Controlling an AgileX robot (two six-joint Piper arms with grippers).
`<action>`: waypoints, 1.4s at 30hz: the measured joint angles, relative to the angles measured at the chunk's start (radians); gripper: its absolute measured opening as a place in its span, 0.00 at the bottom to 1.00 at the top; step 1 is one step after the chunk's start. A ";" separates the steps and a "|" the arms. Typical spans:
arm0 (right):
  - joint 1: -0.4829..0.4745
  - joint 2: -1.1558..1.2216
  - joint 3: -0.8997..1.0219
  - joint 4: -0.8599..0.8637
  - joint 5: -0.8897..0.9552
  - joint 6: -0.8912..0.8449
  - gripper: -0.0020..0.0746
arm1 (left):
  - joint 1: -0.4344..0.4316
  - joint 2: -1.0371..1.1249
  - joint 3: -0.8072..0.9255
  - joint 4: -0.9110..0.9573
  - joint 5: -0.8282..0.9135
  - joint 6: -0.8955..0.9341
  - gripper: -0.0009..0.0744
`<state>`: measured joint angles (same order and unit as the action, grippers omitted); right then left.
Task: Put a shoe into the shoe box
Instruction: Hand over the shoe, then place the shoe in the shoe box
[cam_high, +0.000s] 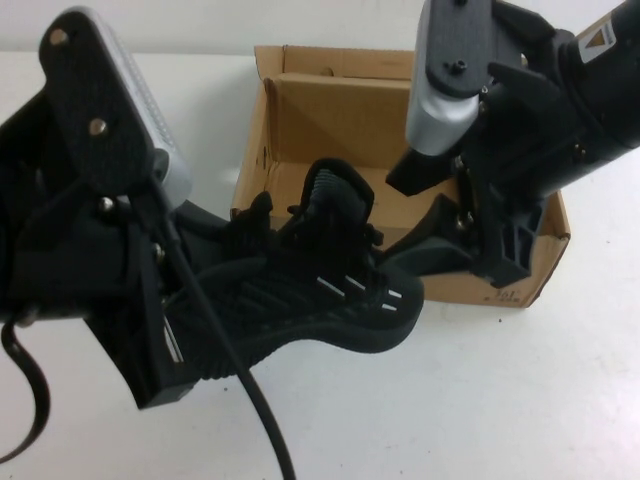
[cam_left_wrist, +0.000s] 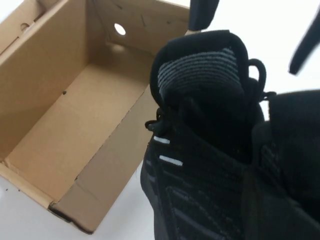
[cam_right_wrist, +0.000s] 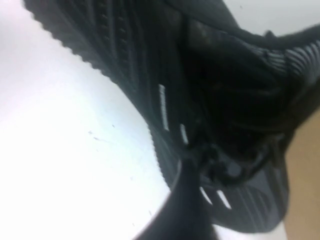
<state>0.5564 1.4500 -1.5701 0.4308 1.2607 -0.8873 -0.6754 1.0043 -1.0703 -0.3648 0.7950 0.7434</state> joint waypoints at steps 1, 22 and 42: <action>0.000 0.000 0.000 0.012 -0.001 -0.002 0.74 | 0.000 0.000 0.000 -0.004 0.000 0.001 0.05; 0.000 0.099 0.000 0.141 -0.013 -0.013 0.47 | 0.001 -0.002 0.000 -0.036 -0.024 0.005 0.05; -0.001 0.101 0.000 0.143 -0.012 -0.026 0.05 | 0.001 -0.004 -0.008 -0.045 -0.112 -0.148 0.69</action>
<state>0.5550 1.5507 -1.5701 0.5735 1.2490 -0.9133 -0.6740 1.0006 -1.0782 -0.4097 0.6828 0.5956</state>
